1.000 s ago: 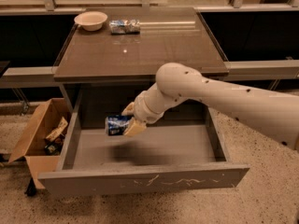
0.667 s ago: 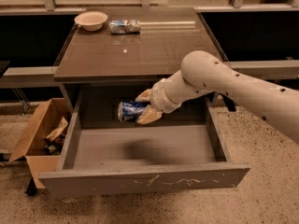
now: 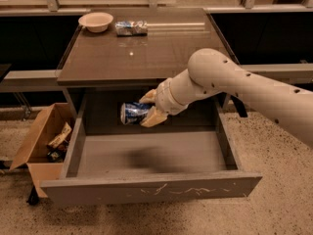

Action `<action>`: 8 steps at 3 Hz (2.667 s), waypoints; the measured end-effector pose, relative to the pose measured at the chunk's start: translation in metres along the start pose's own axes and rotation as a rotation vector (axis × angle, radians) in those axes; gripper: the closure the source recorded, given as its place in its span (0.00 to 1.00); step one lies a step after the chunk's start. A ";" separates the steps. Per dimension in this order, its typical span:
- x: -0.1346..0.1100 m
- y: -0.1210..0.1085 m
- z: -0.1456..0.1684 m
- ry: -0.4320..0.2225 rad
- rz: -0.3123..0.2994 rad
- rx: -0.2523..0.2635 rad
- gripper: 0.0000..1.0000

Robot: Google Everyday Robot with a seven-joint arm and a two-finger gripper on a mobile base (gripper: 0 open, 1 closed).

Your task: Pick pepsi can from top drawer and place on counter

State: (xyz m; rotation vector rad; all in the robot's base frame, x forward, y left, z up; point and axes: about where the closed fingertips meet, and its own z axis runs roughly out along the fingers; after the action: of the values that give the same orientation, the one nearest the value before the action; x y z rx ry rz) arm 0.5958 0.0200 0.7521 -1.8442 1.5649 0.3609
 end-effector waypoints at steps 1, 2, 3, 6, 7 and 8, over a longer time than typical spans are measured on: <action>-0.050 -0.033 -0.056 0.048 -0.106 0.080 1.00; -0.077 -0.064 -0.093 0.040 -0.137 0.143 1.00; -0.082 -0.099 -0.106 -0.034 -0.073 0.205 1.00; -0.042 -0.192 -0.060 -0.146 0.232 0.215 1.00; -0.029 -0.206 -0.044 -0.135 0.288 0.189 0.82; -0.020 -0.214 -0.034 -0.119 0.323 0.165 0.59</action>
Offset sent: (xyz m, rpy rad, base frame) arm 0.0427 -0.0069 0.2054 -0.0121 -0.2898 -0.0235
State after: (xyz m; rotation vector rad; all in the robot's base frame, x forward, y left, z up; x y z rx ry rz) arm 0.7862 0.0226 0.8563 -1.4209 1.7541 0.4633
